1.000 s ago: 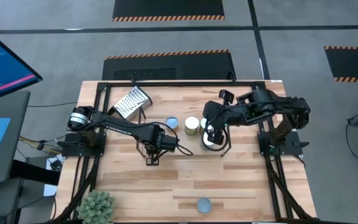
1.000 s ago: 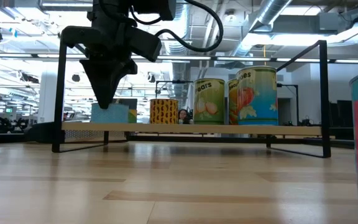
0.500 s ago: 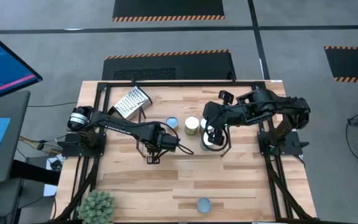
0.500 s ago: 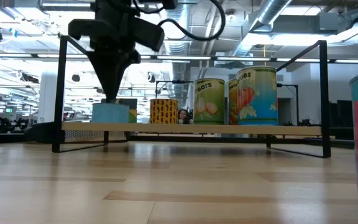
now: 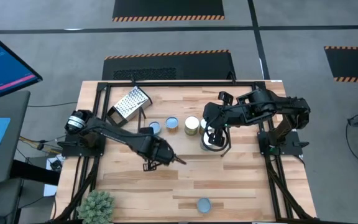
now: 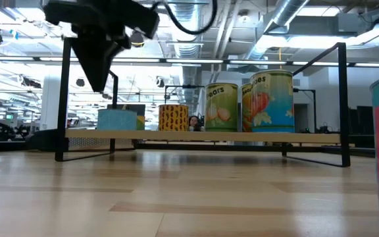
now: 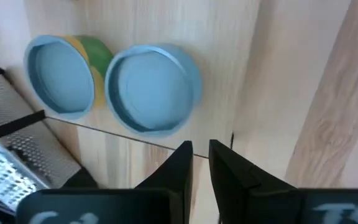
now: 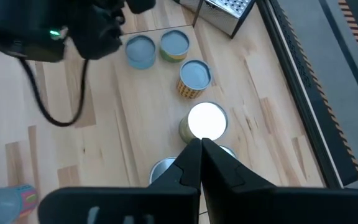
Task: Pick and place cans onto a shelf
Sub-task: Put the canned corn on the shelf
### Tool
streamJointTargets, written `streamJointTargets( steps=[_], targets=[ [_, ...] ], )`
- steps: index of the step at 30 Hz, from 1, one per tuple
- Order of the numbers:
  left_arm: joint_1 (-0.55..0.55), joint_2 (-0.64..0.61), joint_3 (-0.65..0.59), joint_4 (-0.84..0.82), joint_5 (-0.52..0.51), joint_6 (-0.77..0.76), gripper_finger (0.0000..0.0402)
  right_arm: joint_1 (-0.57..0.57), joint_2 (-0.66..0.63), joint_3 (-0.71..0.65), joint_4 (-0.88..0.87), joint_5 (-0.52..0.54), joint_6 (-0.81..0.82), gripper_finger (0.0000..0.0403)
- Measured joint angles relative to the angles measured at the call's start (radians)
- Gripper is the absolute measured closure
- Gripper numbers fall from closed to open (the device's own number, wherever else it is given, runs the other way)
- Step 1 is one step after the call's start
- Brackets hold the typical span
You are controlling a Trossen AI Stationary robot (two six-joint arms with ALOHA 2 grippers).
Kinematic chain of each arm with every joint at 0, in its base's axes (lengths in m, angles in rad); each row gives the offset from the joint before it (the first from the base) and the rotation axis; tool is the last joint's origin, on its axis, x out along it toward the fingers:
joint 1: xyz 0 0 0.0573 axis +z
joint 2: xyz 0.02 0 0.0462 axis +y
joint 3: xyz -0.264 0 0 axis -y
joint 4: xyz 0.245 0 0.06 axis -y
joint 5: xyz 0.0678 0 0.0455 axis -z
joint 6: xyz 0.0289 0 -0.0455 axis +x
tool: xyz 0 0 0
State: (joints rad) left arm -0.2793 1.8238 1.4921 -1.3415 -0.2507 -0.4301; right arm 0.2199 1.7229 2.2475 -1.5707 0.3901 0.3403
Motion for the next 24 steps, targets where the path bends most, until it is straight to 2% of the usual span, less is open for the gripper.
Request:
streamJointTargets(
  steps=[5,11,17,21,24],
  targets=[
    [-0.053,-0.053,0.000,0.000,-0.132,-0.020,0.0358,0.000,0.000,0.000,0.000,0.000,0.023,0.0375],
    [-0.126,-0.145,0.001,-0.004,-0.337,-0.093,0.0358,0.016,0.000,0.000,0.000,0.001,0.199,0.0375],
    [-0.170,-0.240,0.001,-0.203,-0.506,-0.229,0.0358,0.101,-0.001,-0.089,0.004,0.000,0.373,0.0375],
    [-0.206,-0.348,-0.002,-0.222,-0.531,-0.342,0.0358,0.175,0.000,-0.198,0.048,-0.002,0.481,0.0375],
    [-0.240,-0.424,-0.002,-0.211,-0.526,-0.395,0.0358,0.225,0.000,-0.286,0.117,-0.050,0.552,0.0375]
  ],
)
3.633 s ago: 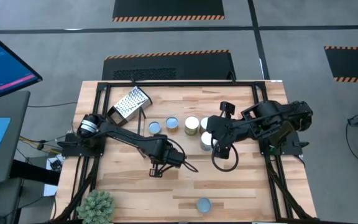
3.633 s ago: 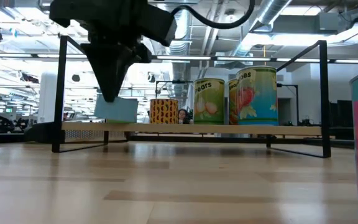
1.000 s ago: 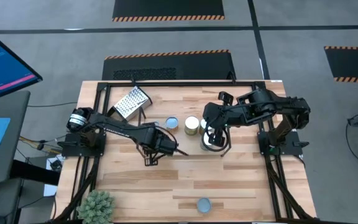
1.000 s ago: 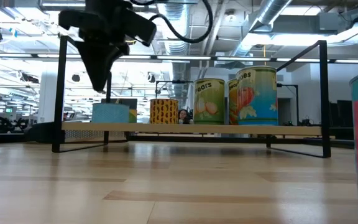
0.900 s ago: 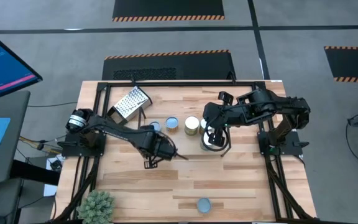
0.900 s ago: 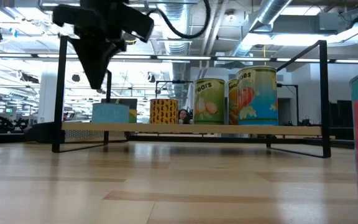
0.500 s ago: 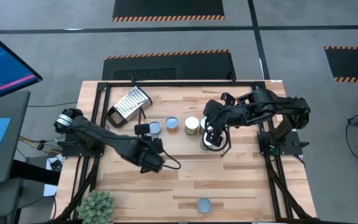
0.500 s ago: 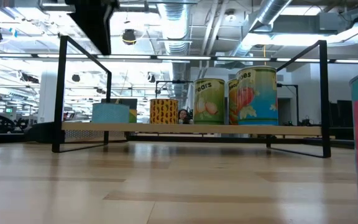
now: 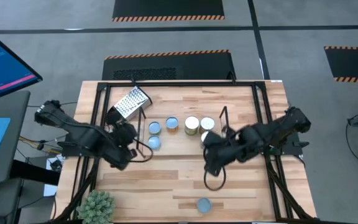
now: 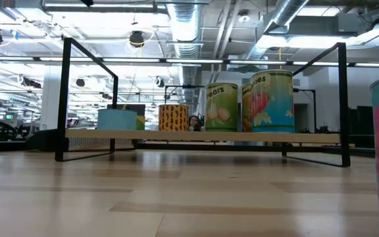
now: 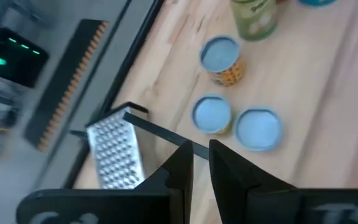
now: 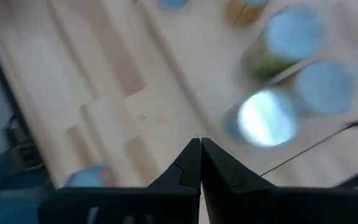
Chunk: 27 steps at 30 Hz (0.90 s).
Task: Pick and place cans onto a shelf
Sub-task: Put the canned corn on the shelf
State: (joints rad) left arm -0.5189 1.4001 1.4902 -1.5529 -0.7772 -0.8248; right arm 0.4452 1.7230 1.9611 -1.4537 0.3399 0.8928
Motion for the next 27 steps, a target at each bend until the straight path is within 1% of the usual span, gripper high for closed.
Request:
streamJointTargets(
  steps=[5,9,12,15,18,22,27],
  targets=[
    [-0.038,-0.083,0.000,-0.002,0.026,-0.073,0.0358,0.049,0.000,-0.118,0.159,-0.081,0.116,0.0375],
    [-0.050,-0.107,0.000,-0.002,0.045,-0.069,0.0358,0.084,0.000,-0.199,0.314,-0.138,0.132,0.0372],
    [-0.053,-0.107,-0.001,-0.017,0.052,-0.052,0.0359,0.115,0.000,-0.262,0.416,-0.245,0.139,0.0358],
    [-0.057,-0.107,-0.001,-0.018,0.062,-0.043,0.0359,0.144,0.000,-0.332,0.517,-0.337,0.194,0.0330],
    [-0.057,-0.106,-0.001,-0.018,0.065,-0.051,0.0359,0.167,0.000,-0.393,0.599,-0.342,0.208,0.0296],
    [-0.056,-0.107,-0.001,-0.018,0.064,-0.051,0.0359,0.186,0.000,-0.459,0.666,-0.337,0.212,0.0251],
    [-0.056,-0.107,-0.001,-0.018,0.064,-0.052,0.0359,0.204,0.000,-0.552,0.750,-0.338,0.217,0.0214]
  ],
)
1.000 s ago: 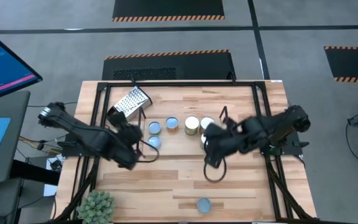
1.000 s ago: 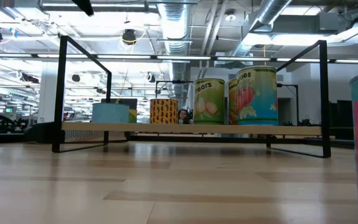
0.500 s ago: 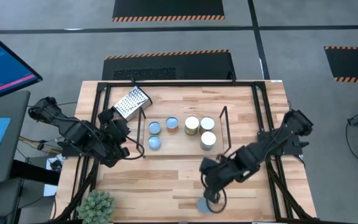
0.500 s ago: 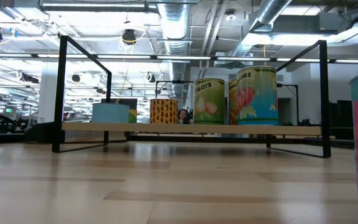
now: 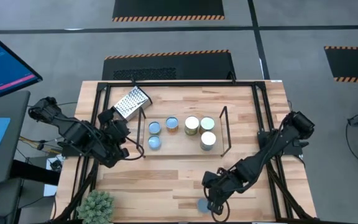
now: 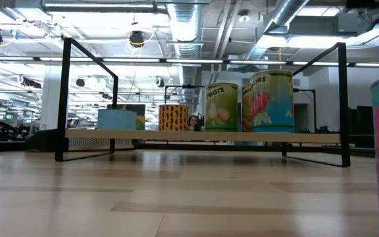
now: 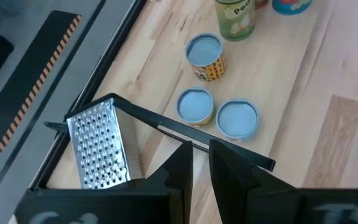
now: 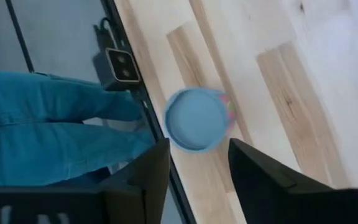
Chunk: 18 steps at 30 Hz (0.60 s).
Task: Pick and place cans onto a shelf
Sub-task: Put the canned corn on the shelf
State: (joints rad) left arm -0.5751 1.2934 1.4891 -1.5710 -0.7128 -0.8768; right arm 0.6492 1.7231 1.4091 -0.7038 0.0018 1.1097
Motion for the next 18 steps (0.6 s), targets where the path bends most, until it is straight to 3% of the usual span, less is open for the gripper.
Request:
streamJointTargets(
  steps=[8,18],
  targets=[
    [0.000,0.000,0.000,0.000,0.000,-0.001,0.0359,0.006,0.000,-0.125,0.200,-0.001,0.011,0.0203],
    [0.000,0.000,0.000,0.000,-0.008,0.000,0.0359,0.004,0.000,-0.215,0.287,0.001,0.006,0.0215]
  ],
)
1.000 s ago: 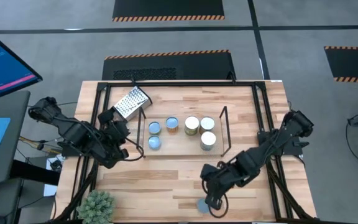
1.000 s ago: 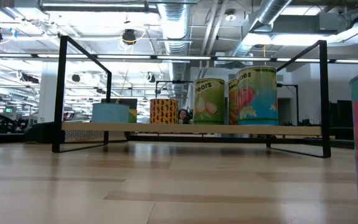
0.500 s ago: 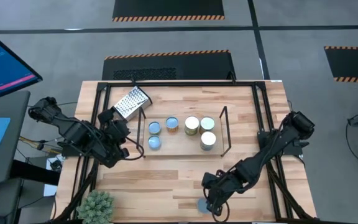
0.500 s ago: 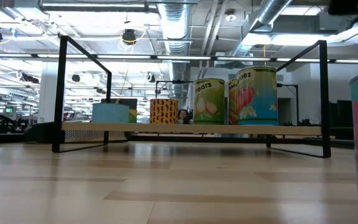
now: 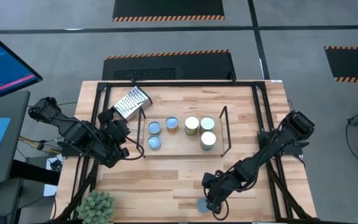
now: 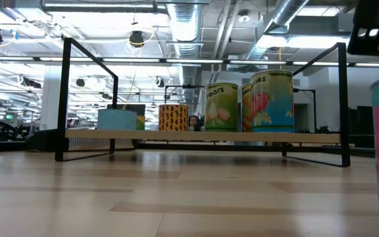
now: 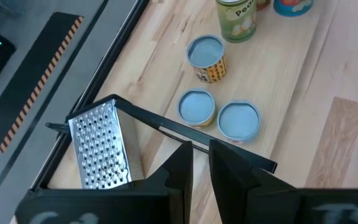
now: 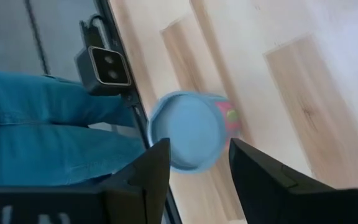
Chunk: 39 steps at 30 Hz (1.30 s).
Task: Pick and place cans onto a shelf
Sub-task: Put the canned corn on the shelf
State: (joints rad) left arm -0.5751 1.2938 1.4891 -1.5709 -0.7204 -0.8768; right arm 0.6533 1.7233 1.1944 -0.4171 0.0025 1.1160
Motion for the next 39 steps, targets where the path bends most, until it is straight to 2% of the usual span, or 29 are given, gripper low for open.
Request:
streamJointTargets(
  steps=[8,12,15,20,25,30,39],
  targets=[
    [0.000,0.000,0.000,0.000,-0.001,0.007,0.0359,-0.009,0.000,-0.058,0.077,0.004,-0.002,0.0214],
    [0.000,0.000,0.000,0.000,-0.001,0.008,0.0359,-0.014,0.057,-0.061,0.119,-0.002,-0.027,0.0216],
    [0.000,0.001,0.000,0.000,-0.002,0.008,0.0359,-0.014,0.116,-0.043,0.207,-0.036,-0.049,0.0218],
    [0.000,0.001,0.000,0.000,-0.002,0.009,0.0359,-0.026,0.219,0.017,0.214,-0.134,-0.042,0.0218],
    [0.001,0.000,0.000,0.000,-0.002,0.029,0.0359,-0.040,0.247,0.051,0.214,-0.191,-0.051,0.0229],
    [0.001,0.000,0.000,0.000,-0.002,0.035,0.0359,-0.039,0.243,0.051,0.215,-0.189,-0.051,0.0268],
    [0.001,0.000,0.000,0.000,-0.002,0.035,0.0359,-0.048,0.233,0.051,0.206,-0.196,-0.048,0.0386]
  ],
)
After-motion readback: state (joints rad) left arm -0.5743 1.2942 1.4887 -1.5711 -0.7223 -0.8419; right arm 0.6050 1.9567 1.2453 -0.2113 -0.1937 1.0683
